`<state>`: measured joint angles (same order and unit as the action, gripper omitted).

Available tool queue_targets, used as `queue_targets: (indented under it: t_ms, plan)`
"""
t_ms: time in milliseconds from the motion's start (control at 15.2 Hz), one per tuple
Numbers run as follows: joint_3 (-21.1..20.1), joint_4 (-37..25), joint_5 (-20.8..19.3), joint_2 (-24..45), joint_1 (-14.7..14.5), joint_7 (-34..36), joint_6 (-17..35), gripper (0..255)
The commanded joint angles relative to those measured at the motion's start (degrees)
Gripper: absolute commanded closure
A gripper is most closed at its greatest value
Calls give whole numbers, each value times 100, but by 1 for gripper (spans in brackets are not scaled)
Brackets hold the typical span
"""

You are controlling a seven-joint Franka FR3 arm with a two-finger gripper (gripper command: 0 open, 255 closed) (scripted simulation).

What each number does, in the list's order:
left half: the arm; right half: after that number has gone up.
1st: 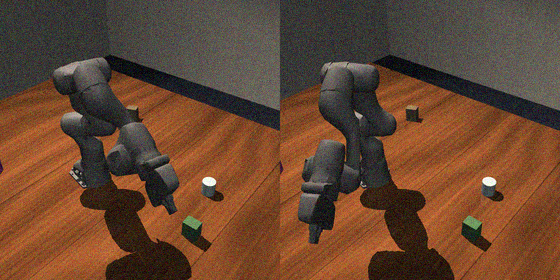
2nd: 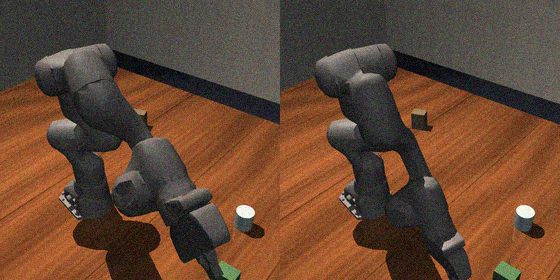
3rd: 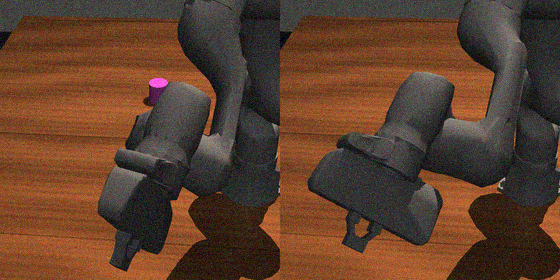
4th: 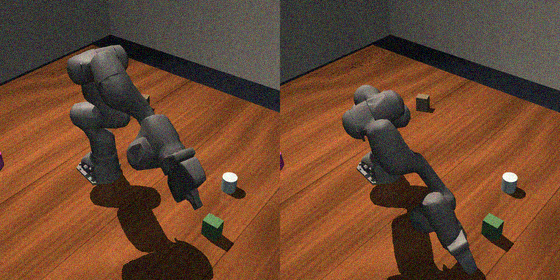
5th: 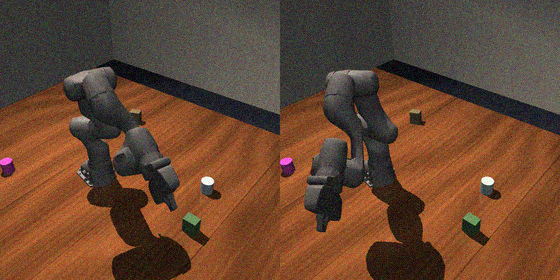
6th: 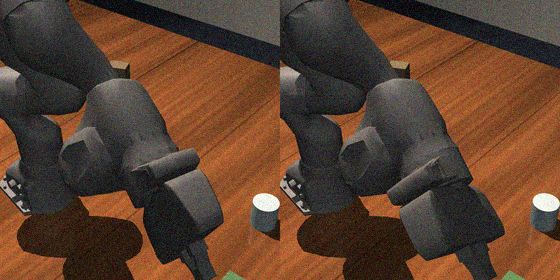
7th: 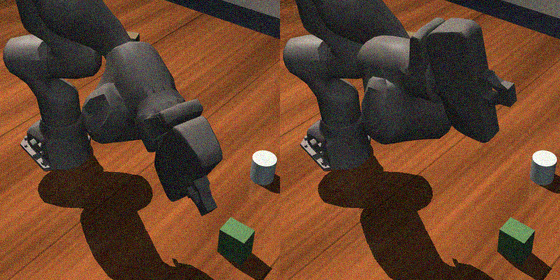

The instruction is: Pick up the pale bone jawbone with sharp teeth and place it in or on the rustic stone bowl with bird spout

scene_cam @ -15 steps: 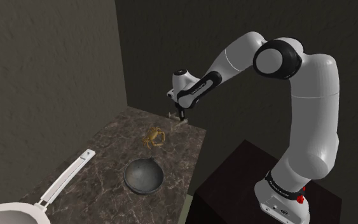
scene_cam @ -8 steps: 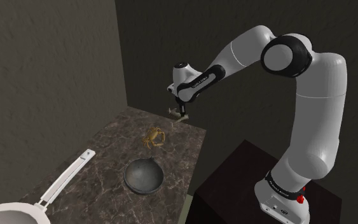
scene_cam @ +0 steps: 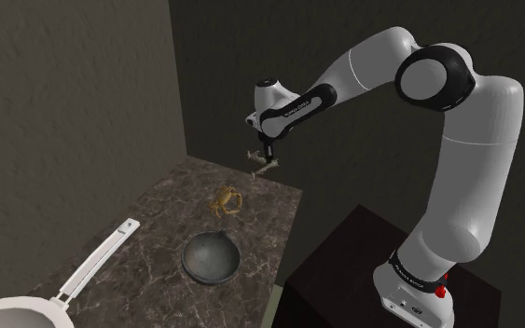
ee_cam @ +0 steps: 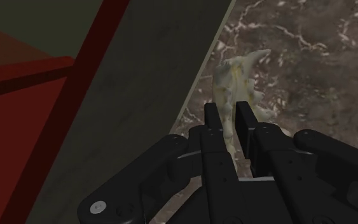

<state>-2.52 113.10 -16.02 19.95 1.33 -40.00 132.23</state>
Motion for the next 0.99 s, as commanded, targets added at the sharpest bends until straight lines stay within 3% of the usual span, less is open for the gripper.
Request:
queue_targets:
  t_ms: [0,792,924]
  plan:
    - [19,-72,16,-98,28,-29,-102,255]
    - [-44,-346,166,-551,54,-230,-811,255]
    - [-131,-98,148,-735,-85,15,-795,255]
